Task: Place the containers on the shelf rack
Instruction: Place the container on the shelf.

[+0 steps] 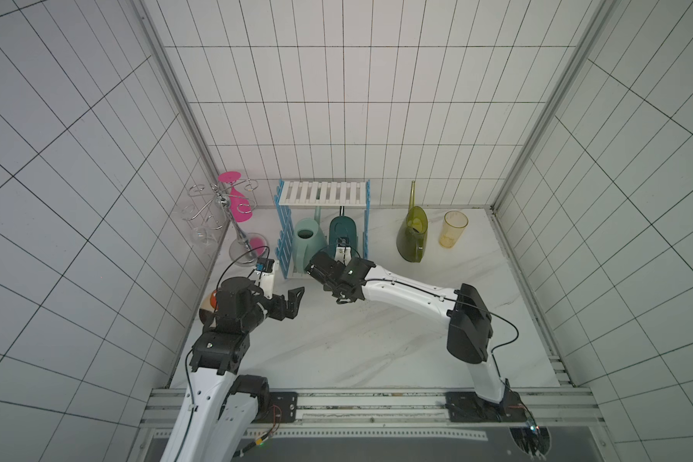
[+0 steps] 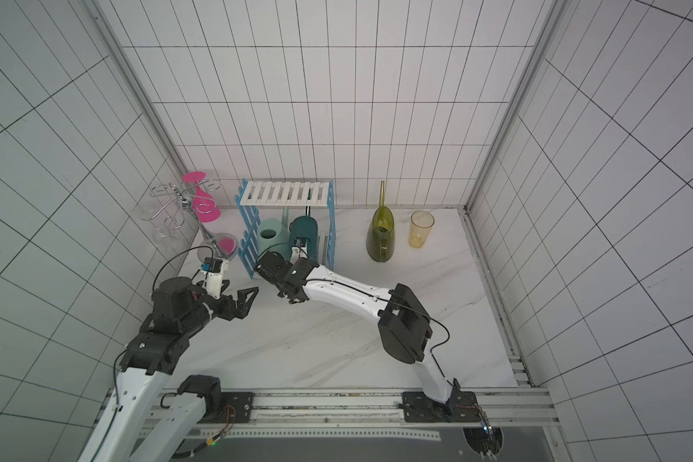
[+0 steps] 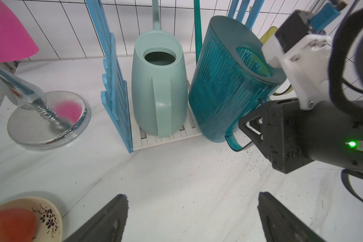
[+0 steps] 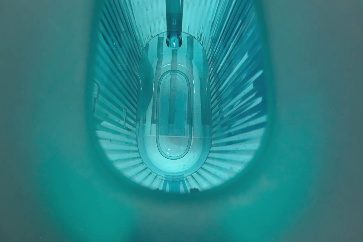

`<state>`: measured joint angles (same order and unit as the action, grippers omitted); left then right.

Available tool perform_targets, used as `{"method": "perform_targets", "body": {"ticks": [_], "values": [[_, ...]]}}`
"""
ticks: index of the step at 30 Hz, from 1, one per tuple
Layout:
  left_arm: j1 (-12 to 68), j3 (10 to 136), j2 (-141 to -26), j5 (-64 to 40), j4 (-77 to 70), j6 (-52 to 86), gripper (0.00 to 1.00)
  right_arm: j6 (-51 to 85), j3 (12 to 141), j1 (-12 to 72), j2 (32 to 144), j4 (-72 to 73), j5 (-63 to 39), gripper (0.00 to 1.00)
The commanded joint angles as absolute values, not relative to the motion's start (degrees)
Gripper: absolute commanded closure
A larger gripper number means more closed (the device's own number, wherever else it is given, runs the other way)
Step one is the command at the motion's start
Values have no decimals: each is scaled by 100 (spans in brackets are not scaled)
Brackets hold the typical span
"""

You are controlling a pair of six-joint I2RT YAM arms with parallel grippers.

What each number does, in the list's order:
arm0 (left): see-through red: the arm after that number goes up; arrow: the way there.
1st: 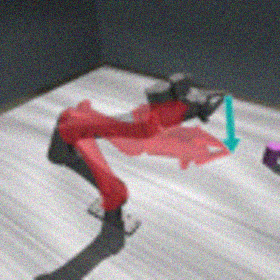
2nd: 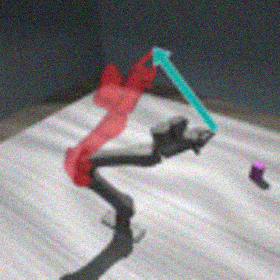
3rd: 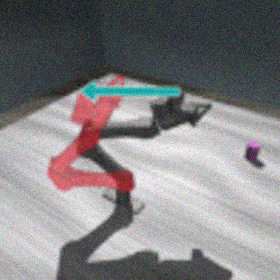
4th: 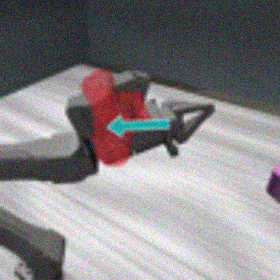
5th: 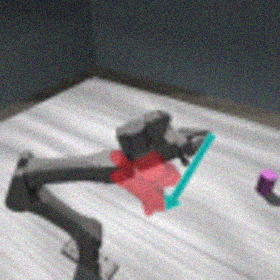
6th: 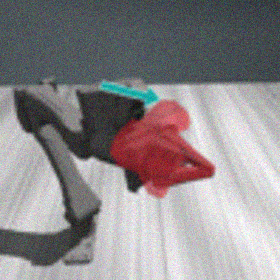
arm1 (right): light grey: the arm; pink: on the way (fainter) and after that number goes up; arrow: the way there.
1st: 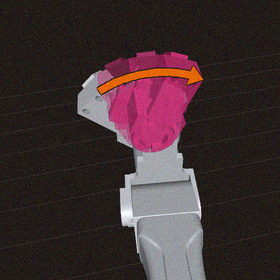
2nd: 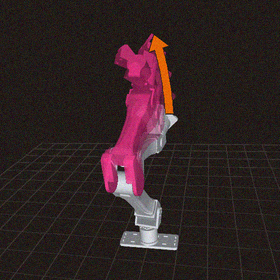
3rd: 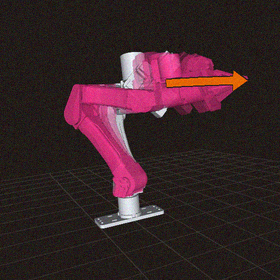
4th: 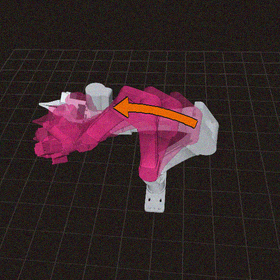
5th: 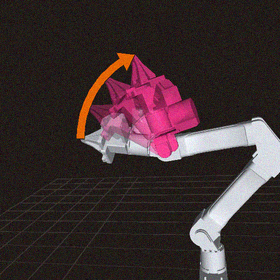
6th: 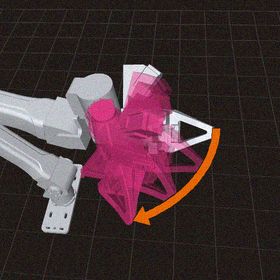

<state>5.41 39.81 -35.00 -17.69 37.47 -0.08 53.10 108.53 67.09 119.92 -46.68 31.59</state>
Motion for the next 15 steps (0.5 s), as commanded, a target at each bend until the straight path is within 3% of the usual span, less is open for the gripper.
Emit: {"method": "perform_targets", "body": {"ticks": [1,15], "values": [[505,3926,-3437,-1821,3656,-88,1,5185,11243,6596,12127,-4757,3424,100],[510,3919,-3419,-1801,3647,-97,1,5095,11541,6310,12370,-4772,3347,100]]}}
